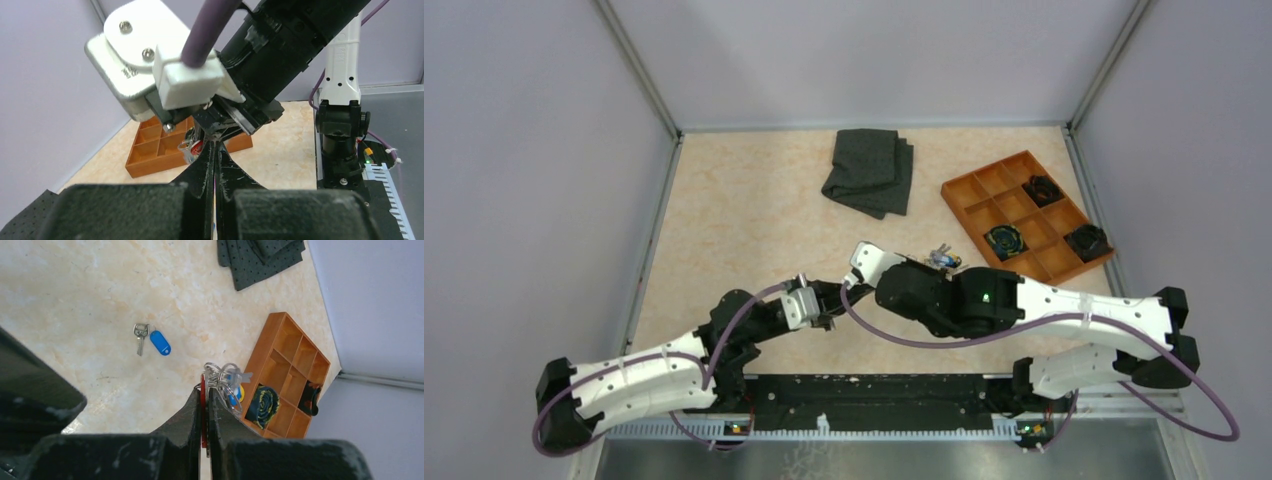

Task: Remove the keys from the keyring
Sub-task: Remove the key from the keyring.

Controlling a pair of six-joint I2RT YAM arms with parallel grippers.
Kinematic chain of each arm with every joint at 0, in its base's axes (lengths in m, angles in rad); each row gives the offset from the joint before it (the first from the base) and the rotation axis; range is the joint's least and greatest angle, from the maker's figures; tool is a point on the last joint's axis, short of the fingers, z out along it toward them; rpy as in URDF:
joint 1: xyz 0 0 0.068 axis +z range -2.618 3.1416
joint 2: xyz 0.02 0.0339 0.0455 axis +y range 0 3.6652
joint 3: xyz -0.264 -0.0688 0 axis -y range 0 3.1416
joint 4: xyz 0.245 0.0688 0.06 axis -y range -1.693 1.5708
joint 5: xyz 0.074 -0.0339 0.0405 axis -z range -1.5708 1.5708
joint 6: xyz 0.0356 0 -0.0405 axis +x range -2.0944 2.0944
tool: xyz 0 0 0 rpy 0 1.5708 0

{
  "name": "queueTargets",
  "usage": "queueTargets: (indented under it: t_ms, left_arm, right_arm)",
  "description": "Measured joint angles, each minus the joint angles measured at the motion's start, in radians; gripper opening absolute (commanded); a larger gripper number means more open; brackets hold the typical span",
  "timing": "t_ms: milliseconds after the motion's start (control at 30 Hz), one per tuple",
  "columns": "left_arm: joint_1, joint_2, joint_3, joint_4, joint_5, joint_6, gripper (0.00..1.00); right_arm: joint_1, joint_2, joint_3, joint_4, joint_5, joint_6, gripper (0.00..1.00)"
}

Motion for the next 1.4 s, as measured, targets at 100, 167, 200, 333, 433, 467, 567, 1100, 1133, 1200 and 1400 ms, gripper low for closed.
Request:
queueTargets:
  t_ms: [100,167,200,333,433,467,567,1100,1133,1200,1400]
  left_arm:
    - [0.0,0.01,-0.006,0.003,-0.025,-0.016,0.0]
    - [0.0,0.024,-0.007,0.004,-0.042,-0.027,0.06]
    - [0.0,0.032,-0.007,0.006,-0.051,-0.034,0.1]
    - [0.0,0.063,-0.019,0.017,-0.079,-0.06,0.16]
    - [0.0,0.077,-0.022,0.017,-0.099,-0.069,0.17]
    - [0.0,0.079,-0.022,0.017,-0.105,-0.07,0.17]
    - [-0.001,0.082,-0.022,0.021,-0.115,-0.07,0.18]
    - [-0.001,0.192,-0.009,0.095,-0.151,-0.07,0.3]
    - [-0.001,0.191,-0.008,0.104,-0.156,-0.07,0.3]
    - [-0.002,0.19,-0.005,0.119,-0.164,-0.07,0.3]
    - [-0.002,0.185,0.001,0.125,-0.173,-0.069,0.3]
  right_arm:
    - [0.0,-0.005,0.0,0.008,0.003,0.0,0.0]
    - [0.0,-0.009,0.001,0.013,0.004,0.0,0.0]
    - [0.0,-0.012,0.001,0.016,0.002,0.0,0.0]
    - [0.0,-0.02,0.002,0.037,-0.022,0.0,0.0]
    - [0.0,-0.027,0.006,0.054,-0.051,0.0,0.0]
    - [0.0,-0.029,0.013,0.056,-0.061,0.0,0.0]
    - [0.0,-0.035,0.039,0.068,-0.09,0.0,0.0]
    - [0.0,-0.051,0.146,0.048,-0.145,-0.003,0.0]
    - [0.0,-0.051,0.146,0.047,-0.145,-0.002,0.0]
    - [0.0,-0.05,0.148,0.047,-0.147,-0.002,0.0]
    - [0.0,-0.032,0.173,0.046,-0.156,-0.003,0.0]
